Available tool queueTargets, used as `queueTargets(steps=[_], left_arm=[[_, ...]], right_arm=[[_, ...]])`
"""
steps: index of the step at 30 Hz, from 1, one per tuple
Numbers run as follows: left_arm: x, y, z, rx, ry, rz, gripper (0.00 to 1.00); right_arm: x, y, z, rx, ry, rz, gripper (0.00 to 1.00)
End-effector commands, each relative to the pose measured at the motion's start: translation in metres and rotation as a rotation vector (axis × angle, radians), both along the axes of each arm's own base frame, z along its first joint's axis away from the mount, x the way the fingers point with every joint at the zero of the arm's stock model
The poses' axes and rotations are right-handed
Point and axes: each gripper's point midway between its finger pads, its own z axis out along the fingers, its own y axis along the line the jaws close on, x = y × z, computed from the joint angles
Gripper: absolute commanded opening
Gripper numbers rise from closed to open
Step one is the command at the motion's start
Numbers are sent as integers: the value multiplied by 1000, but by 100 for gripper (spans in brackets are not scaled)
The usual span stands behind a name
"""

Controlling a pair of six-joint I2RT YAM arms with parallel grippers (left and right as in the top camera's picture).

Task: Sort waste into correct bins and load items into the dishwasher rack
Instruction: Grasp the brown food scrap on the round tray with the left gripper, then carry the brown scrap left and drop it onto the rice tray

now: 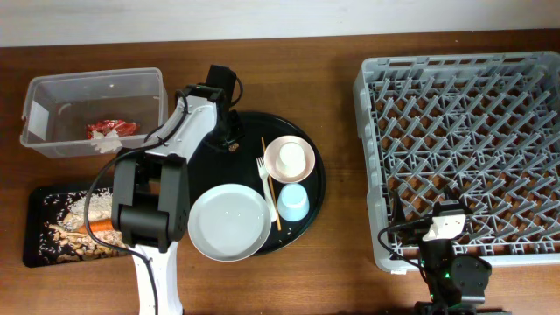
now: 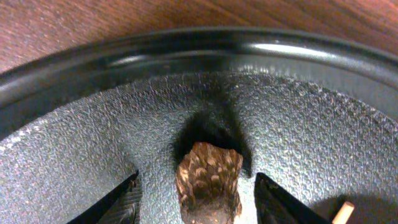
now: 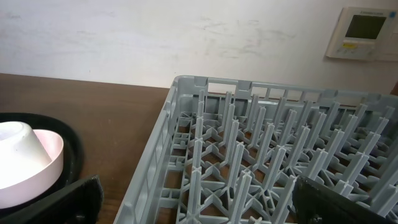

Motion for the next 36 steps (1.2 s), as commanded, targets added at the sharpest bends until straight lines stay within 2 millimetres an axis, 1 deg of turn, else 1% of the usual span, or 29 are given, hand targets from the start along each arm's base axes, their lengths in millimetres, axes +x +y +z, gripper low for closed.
queueTargets(steps=[1, 2, 4, 5, 7, 8, 9, 12, 17, 19, 21, 22, 23, 25, 26, 27, 28, 29, 31, 32, 34, 35, 36], left_arm=[[1, 4, 4, 15, -18, 4, 51], [1, 4, 4, 15, -17, 4, 47], [1, 4, 4, 17, -18, -5, 34], [1, 4, 4, 18, -18, -12, 33], [1, 4, 4, 19, -18, -19, 26], [0, 4, 5, 19, -16, -19, 26], [0, 4, 6, 19, -17, -19, 22], [1, 4, 16, 16, -29, -19, 20], [1, 2, 57, -7, -91, -19, 20], [-6, 5, 86, -15, -121, -17, 20], [-15, 11, 106, -16, -132, -9, 20], [-21, 17, 116, -11, -132, 1, 20], [-27, 26, 125, 0, -127, 18, 20], [-40, 51, 134, 50, -104, 61, 20], [-49, 74, 137, 95, -77, 124, 20], [-56, 93, 137, 122, -50, 188, 20], [-59, 103, 136, 130, -34, 216, 20], [-64, 123, 135, 137, -12, 263, 20], [-70, 152, 132, 138, 6, 339, 20], [-74, 173, 130, 138, 14, 397, 20], [-83, 203, 127, 134, 31, 504, 20], [-95, 228, 121, 129, 54, 607, 20], [-106, 243, 115, 126, 74, 675, 20]], right_arm=[[0, 0, -2, 2, 2, 0, 99], [0, 0, -2, 2, 2, 0, 98], [0, 0, -2, 2, 2, 0, 99], [0, 0, -2, 2, 2, 0, 99], [0, 0, -2, 2, 2, 0, 99], [0, 0, -2, 2, 2, 0, 99], [0, 0, -2, 2, 2, 0, 99], [0, 0, -2, 2, 2, 0, 99], [0, 0, -2, 2, 2, 0, 99], [0, 0, -2, 2, 2, 0, 99], [0, 0, -2, 2, 2, 0, 99], [0, 0, -2, 2, 2, 0, 99], [0, 0, -2, 2, 2, 0, 99], [0, 0, -2, 2, 2, 0, 99], [0, 0, -2, 2, 2, 0, 99], [0, 0, -2, 2, 2, 0, 99], [0, 0, -2, 2, 2, 0, 99], [0, 0, -2, 2, 2, 0, 99], [0, 0, -2, 2, 2, 0, 99], [0, 0, -2, 2, 2, 0, 99], [0, 0, -2, 2, 2, 0, 99], [0, 0, -2, 2, 2, 0, 99], [0, 0, -2, 2, 2, 0, 99]])
